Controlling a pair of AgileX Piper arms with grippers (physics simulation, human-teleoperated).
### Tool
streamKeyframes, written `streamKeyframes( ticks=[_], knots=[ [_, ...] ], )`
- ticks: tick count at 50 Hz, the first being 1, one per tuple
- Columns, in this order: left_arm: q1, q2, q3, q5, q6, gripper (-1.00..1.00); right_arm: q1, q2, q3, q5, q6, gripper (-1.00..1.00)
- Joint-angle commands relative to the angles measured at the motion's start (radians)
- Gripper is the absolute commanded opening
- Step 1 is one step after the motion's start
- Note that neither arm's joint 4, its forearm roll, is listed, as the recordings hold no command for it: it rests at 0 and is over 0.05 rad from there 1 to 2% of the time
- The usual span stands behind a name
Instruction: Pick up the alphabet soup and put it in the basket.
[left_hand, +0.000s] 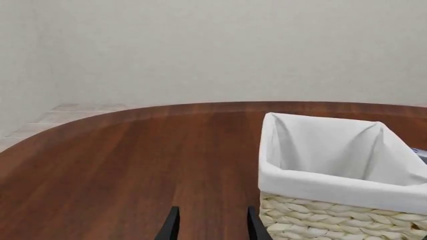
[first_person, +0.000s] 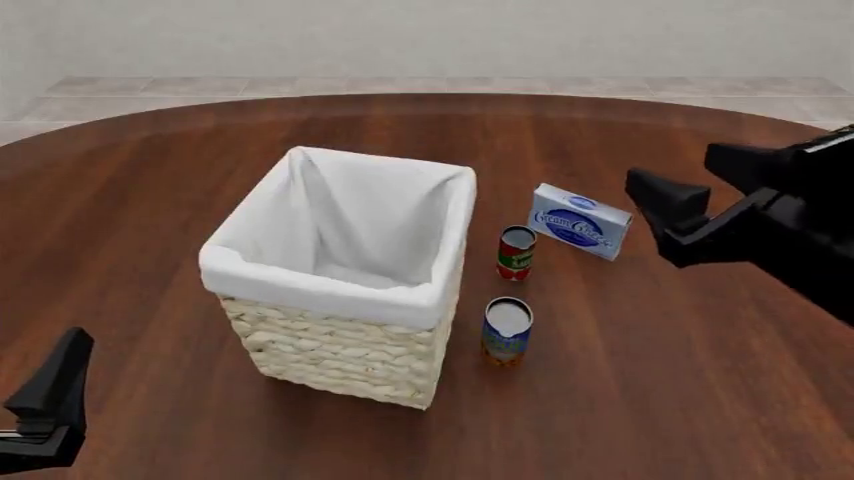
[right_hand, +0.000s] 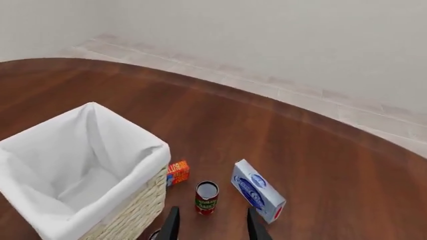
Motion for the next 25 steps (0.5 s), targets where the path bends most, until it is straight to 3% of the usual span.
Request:
streamKeyframes(
  ticks=[1,25],
  knots=[
    [0.000,0.000,0.000,0.000,0.000,1.00,0.059,0.076,-0.017,-0.022,-0.006,1.00],
    [0.000,0.000,0.000,0.000,0.000,1.00,0.160,0.180,-0.024,-0.053,0.019,1.00]
  ],
)
